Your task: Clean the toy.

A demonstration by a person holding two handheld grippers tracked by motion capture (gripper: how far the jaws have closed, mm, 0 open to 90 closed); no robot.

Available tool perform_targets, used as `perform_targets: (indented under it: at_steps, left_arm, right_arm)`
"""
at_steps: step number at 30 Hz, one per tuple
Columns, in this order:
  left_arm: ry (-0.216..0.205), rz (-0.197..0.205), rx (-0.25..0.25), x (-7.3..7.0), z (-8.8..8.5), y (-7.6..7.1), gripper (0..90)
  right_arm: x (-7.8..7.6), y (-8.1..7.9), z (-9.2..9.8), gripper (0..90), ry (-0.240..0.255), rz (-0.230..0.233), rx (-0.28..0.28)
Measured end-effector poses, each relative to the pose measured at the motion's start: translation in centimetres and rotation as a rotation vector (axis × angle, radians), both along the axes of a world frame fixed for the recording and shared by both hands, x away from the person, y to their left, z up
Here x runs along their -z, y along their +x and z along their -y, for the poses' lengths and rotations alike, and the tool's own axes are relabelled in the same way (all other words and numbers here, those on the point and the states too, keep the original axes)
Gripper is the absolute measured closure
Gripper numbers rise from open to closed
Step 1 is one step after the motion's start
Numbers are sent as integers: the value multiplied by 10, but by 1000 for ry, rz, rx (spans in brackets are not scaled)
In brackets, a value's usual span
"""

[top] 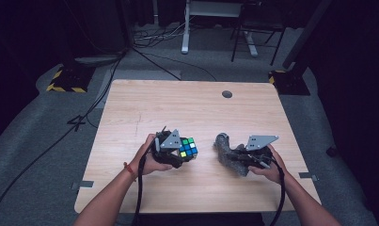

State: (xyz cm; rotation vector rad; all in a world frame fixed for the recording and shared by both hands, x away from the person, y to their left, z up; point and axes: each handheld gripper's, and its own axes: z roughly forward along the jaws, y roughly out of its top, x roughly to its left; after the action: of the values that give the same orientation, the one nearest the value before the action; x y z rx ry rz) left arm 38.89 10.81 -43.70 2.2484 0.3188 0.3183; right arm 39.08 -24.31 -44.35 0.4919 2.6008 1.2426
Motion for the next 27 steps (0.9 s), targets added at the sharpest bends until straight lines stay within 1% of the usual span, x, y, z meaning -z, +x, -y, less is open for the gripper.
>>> perform_targets:
  at_steps: [1, 2, 4, 7, 8, 9, 10, 11, 13, 14, 17, 19, 21, 22, 24, 26, 27]
  left_arm:
    - [19, -8, -3, 2, -3, 0, 333]
    - [28, -13, -10, 5, -6, -1, 333]
    - [36, -31, -13, 8, -11, -2, 333]
    - [57, -39, -20, 12, -18, -6, 333]
    - [63, -36, -19, 13, -19, -7, 333]
    - [60, -42, -26, 15, -22, -8, 333]
    - [52, -53, -30, 17, -24, -8, 333]
    - [47, -66, -32, 19, -27, -9, 333]
    - [47, -76, -43, 23, -31, -10, 333]
    - [34, -97, -47, 26, -33, -9, 332]
    - [2, -136, -59, 33, -39, -9, 331]
    - [9, -143, -53, 36, -41, -10, 331]
    - [20, -160, -49, 40, -41, -10, 331]
    - [23, -161, -50, 41, -41, -11, 330]
    - [15, -175, -45, 42, -43, -12, 329]
    - [12, -187, -51, 44, -45, -12, 328]
    - [7, -187, -52, 45, -46, -13, 326]
  right_arm:
    - [0, 1, 2, 805, -4, -3, 6]
    - [0, 2, 5, 804, -15, -4, 12]
    - [1, 3, 9, 801, -32, -8, 21]
    - [4, 5, 14, 799, -36, -22, 34]
    - [6, 5, 15, 797, -41, -23, 35]
    - [8, 4, 17, 795, -58, -27, 35]
    - [10, 4, 18, 794, -84, -24, 36]
    - [12, 3, 21, 792, -93, -29, 39]
    - [16, 1, 27, 790, -89, -43, 44]
    - [17, 0, 30, 788, -87, -45, 52]
    - [21, -1, 39, 773, -65, -63, 64]
    - [24, -1, 43, 770, -66, -68, 73]
    - [28, -1, 48, 763, -60, -80, 77]
    - [30, -2, 49, 758, -58, -82, 82]
    - [34, -3, 52, 744, -56, -82, 88]
    - [38, -5, 54, 725, -50, -81, 92]
    - [39, -5, 56, 720, -40, -88, 92]
